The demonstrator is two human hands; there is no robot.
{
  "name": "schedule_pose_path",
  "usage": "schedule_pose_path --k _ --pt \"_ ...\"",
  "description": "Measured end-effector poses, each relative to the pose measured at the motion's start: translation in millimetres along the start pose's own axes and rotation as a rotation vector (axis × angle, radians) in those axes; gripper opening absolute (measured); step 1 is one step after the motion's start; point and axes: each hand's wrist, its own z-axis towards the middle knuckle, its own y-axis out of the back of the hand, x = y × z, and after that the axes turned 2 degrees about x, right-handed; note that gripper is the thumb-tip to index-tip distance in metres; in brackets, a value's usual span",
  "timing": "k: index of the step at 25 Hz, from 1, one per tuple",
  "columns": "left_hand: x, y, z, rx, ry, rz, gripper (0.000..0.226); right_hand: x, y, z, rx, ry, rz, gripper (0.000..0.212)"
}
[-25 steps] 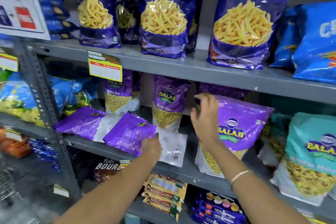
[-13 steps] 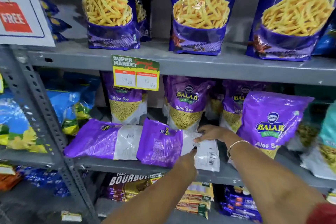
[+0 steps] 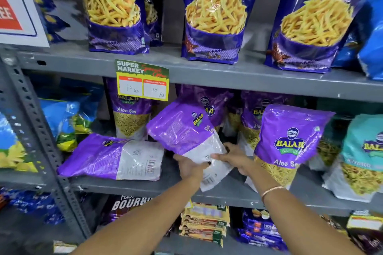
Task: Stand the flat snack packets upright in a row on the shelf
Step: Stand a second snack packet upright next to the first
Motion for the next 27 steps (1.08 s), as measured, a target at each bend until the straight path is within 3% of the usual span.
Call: schedule_pose_path --k 2,5,10,14,16,18,21,23,25,27 --pt "2 7 13 0.039 -0.188 0.187 0.08 -14 -12 -5 -0.147 0.075 0.08 0.052" --pt "0 17 32 0.164 -0.287 0.472 0.086 -40 -36 -8 -0.316 0.097 0.094 0.07" --pt "-7 27 35 0.262 -0.343 0.523 0.088 -48 -45 -6 -0.383 0.127 0.065 0.069" --pt "-8 37 40 0.414 -0.26 0.528 0.075 -49 -34 1 -0.427 0.089 0.041 0.046" --pt "-9 47 46 0.562 -0.185 0.509 0.048 -52 -35 7 -0.462 0.081 -0.026 0.033" --pt "-11 51 52 0.564 -0.196 0.486 0.03 -50 -38 10 -0.37 0.102 -0.003 0.047" --pt "-15 53 53 0.371 -0.3 0.425 0.041 -39 -41 1 -0.06 0.121 0.056 0.072" --pt "-15 49 53 0.373 -0.262 0.381 0.073 -35 -45 1 0.093 0.081 -0.07 0.099" --pt "-12 43 53 0.449 -0.252 0.361 0.099 -32 -51 2 0.012 0.077 -0.224 0.118" --pt "-11 36 54 0.48 -0.248 0.353 0.108 -39 -47 10 -0.063 0.112 -0.044 0.121"
